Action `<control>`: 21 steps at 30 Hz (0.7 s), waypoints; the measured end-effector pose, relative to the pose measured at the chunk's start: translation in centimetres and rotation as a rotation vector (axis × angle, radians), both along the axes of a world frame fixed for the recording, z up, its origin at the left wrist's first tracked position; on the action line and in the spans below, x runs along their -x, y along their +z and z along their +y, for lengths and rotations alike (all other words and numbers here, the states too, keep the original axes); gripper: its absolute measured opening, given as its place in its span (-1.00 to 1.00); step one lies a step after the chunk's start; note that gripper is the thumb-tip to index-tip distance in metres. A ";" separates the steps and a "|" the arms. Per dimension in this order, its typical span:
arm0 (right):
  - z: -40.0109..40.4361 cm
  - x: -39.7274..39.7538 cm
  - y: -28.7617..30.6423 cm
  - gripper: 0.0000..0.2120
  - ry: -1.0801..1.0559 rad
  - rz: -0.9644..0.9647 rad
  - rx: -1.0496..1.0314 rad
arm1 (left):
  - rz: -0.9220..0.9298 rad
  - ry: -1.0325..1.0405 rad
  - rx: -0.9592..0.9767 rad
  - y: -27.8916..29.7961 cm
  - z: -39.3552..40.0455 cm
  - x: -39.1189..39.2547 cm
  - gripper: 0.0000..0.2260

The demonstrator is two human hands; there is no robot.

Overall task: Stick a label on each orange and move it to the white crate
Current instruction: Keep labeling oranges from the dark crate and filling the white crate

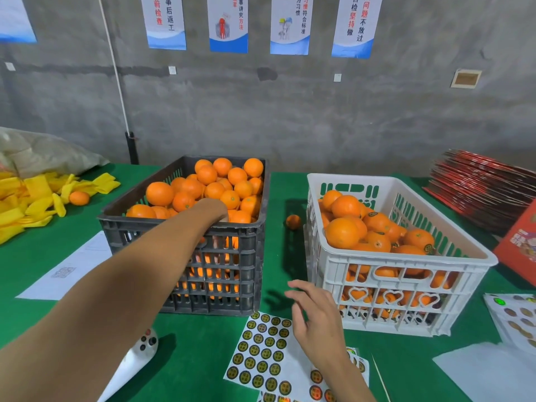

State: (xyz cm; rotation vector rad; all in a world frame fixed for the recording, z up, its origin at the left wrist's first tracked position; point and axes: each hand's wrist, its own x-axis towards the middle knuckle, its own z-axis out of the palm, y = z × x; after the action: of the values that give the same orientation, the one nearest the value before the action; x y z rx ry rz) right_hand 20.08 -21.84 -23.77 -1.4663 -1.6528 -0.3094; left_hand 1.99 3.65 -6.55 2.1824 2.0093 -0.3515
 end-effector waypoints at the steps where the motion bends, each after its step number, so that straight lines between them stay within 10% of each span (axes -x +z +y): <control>1: -0.1 -0.2 -0.1 -0.71 -0.004 0.008 0.005 | 0.008 -0.035 0.032 0.2 -0.3 0.2 -0.64; 5: -0.4 -0.7 -0.3 -0.70 -0.010 0.048 0.066 | 0.029 -0.247 0.247 1.8 0.2 1.6 -0.80; 14: 0.5 -0.3 -1.6 -0.72 -0.004 0.048 0.265 | -1.434 -0.340 -0.192 2.1 -6.6 4.4 -0.55; 21: 1.1 -1.5 -3.6 -0.49 0.008 -0.035 0.687 | -1.872 -0.423 -0.209 -3.7 -16.5 1.4 -0.53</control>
State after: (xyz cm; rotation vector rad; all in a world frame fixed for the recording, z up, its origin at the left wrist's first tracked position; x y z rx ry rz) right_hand 21.59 -20.69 -27.32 -1.9492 -1.8915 0.2748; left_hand 0.56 -12.83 -10.30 1.5430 0.4840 1.3583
